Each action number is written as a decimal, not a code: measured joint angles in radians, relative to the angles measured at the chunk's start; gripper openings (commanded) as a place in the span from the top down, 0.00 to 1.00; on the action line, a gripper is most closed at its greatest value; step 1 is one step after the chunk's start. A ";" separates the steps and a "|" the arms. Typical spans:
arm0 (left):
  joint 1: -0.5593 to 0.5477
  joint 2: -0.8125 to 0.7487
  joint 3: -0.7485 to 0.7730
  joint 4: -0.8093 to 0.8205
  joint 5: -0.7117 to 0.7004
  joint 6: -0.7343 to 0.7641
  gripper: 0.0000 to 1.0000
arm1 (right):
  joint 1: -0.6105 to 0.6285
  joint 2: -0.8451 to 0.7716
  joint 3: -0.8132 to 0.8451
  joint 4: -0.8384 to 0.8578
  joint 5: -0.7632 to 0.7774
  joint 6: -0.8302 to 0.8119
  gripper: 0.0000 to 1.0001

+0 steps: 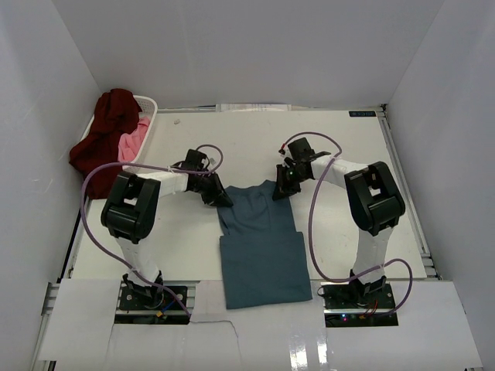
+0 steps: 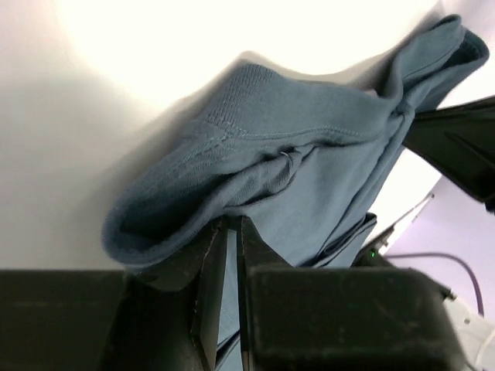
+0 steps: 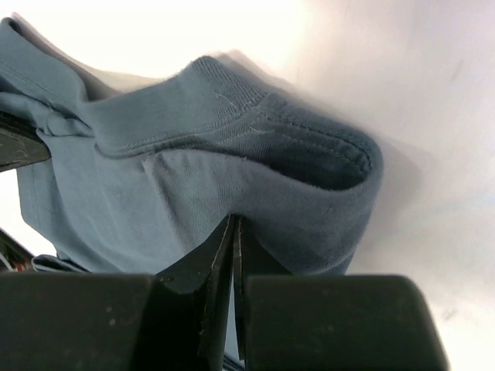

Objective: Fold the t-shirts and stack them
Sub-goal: Grab one side of the 2/3 rectangular tshirt with both arms

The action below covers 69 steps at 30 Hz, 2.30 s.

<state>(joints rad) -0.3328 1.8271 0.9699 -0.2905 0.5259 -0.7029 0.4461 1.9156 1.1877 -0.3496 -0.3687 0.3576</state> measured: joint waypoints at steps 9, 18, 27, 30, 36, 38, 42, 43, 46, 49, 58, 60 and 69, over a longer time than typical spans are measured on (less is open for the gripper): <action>0.004 0.241 0.403 -0.061 -0.150 0.032 0.76 | -0.042 0.149 0.225 -0.015 0.027 -0.001 0.92; 0.025 0.390 0.677 -0.140 -0.266 0.046 0.74 | -0.099 0.291 0.455 -0.045 0.045 -0.001 0.90; 0.061 0.394 0.747 -0.193 -0.309 0.056 0.36 | -0.124 0.397 0.653 -0.087 0.034 -0.024 0.57; 0.066 0.393 0.785 -0.194 -0.314 0.048 0.28 | -0.124 0.409 0.723 -0.105 0.026 -0.030 0.54; 0.076 0.341 0.795 -0.171 -0.314 0.040 0.25 | -0.124 0.380 0.800 -0.094 -0.001 -0.043 0.53; 0.076 0.298 0.789 -0.167 -0.312 0.042 0.25 | -0.123 0.336 0.759 -0.092 -0.016 -0.047 0.55; 0.076 0.152 0.721 -0.164 -0.296 0.054 0.25 | -0.116 0.181 0.571 -0.090 -0.050 -0.057 0.57; 0.076 0.103 0.686 -0.160 -0.286 0.058 0.25 | -0.113 0.140 0.519 -0.092 -0.054 -0.057 0.57; 0.077 -0.040 0.552 -0.149 -0.259 0.063 0.25 | -0.087 0.003 0.335 -0.071 -0.062 -0.055 0.49; 0.077 -0.191 0.367 -0.158 -0.247 0.076 0.20 | -0.051 -0.147 0.127 -0.059 -0.063 -0.050 0.45; 0.069 -0.545 -0.125 -0.249 -0.169 0.069 0.20 | 0.068 -0.586 -0.406 -0.052 -0.035 0.035 0.43; 0.060 -0.599 -0.201 -0.265 -0.149 0.053 0.19 | 0.107 -0.656 -0.482 -0.051 -0.026 0.079 0.43; 0.015 -0.822 -0.424 -0.333 -0.156 -0.064 0.21 | 0.267 -0.735 -0.652 0.019 0.003 0.274 0.43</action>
<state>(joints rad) -0.3176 1.0054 0.5457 -0.6235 0.3698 -0.7670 0.7136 1.1801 0.5354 -0.3305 -0.3660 0.6315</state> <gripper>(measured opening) 0.796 0.573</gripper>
